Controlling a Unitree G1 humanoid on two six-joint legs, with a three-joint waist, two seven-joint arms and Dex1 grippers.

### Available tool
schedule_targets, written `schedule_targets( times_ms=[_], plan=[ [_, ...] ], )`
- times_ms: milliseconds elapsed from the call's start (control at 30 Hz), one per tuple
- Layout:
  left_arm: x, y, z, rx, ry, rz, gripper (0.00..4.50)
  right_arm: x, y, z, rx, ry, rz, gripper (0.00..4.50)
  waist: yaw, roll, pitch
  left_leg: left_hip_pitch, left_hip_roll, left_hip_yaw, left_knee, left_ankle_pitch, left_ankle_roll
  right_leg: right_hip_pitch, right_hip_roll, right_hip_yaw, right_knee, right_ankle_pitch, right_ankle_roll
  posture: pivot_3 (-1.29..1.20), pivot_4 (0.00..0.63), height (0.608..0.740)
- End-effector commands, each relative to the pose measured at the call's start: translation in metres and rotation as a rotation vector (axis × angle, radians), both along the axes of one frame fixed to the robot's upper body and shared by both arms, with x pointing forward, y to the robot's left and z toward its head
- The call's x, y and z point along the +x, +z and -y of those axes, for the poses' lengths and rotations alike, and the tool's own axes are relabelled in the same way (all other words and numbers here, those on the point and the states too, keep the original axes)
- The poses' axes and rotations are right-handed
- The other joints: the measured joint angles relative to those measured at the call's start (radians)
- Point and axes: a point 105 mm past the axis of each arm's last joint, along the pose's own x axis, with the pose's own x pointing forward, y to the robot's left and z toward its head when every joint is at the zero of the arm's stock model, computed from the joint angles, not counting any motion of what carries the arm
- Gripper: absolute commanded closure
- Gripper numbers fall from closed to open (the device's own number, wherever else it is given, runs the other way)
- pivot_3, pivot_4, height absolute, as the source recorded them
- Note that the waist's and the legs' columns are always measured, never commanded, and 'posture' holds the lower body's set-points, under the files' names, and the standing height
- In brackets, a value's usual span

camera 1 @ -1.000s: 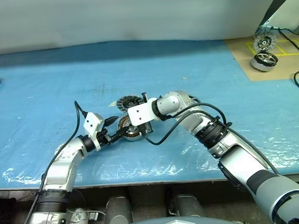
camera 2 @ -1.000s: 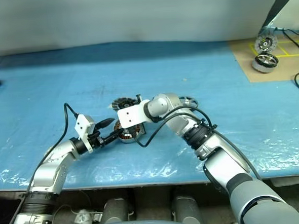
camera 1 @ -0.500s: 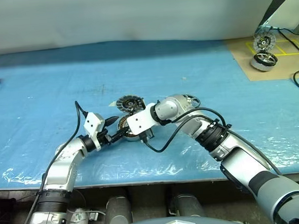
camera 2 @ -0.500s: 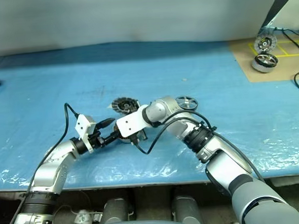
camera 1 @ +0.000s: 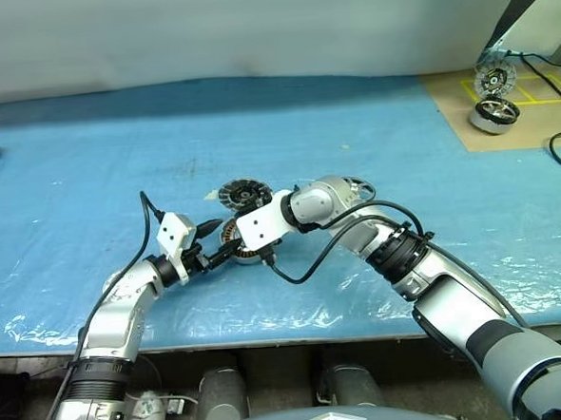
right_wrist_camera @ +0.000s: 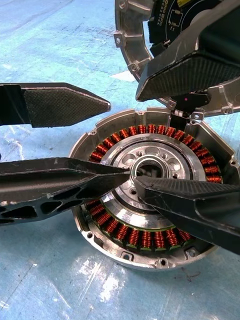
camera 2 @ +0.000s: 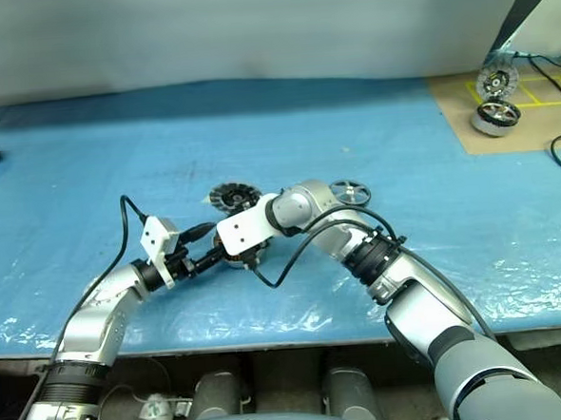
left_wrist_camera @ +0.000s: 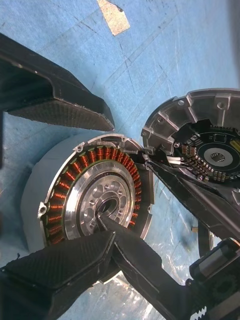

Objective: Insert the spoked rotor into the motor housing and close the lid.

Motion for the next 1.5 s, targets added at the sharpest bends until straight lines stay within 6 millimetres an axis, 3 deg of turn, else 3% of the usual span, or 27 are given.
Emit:
schedule_targets(
  times_ms=[33,167,533,1167,1500],
  plan=[
    [0.002,0.008,-0.001,0.004,-0.009,0.043,1.10,-0.002,-0.005,-0.001,-0.020,0.014,0.001,3.23,0.000,0.000,0.000,0.000,0.000,0.000,0.000,0.000,0.000,0.000,0.000,0.000,0.000,0.000,0.000,0.00,0.150,0.740],
    [0.004,0.007,0.000,0.002,-0.009,0.043,1.10,0.000,-0.010,0.000,-0.022,0.000,-0.011,4.46,0.000,0.000,0.000,0.000,0.000,0.000,0.001,0.000,0.000,0.000,0.000,0.000,0.001,0.000,0.000,0.00,0.150,0.740],
    [0.004,0.000,-0.005,0.005,-0.011,0.040,1.10,0.003,-0.013,0.003,-0.022,-0.023,-0.012,4.46,-0.002,0.000,0.000,0.003,0.000,0.000,0.002,0.000,0.000,0.002,0.000,0.001,0.003,0.000,0.000,0.00,0.150,0.740],
    [0.004,-0.003,-0.003,-0.005,-0.016,0.044,1.10,0.012,0.021,0.007,0.281,-0.152,-0.111,4.46,0.002,0.000,0.000,0.002,0.000,0.000,0.002,0.000,0.000,0.001,0.000,0.001,0.003,0.000,0.000,0.00,0.150,0.740],
    [0.003,-0.005,-0.004,-0.002,-0.020,0.042,1.10,0.004,0.024,0.008,0.256,-0.118,-0.146,4.46,0.002,0.000,0.000,0.002,0.000,0.000,0.001,0.000,0.000,0.001,0.000,0.001,0.002,0.000,0.000,0.00,0.150,0.740]
  ],
)
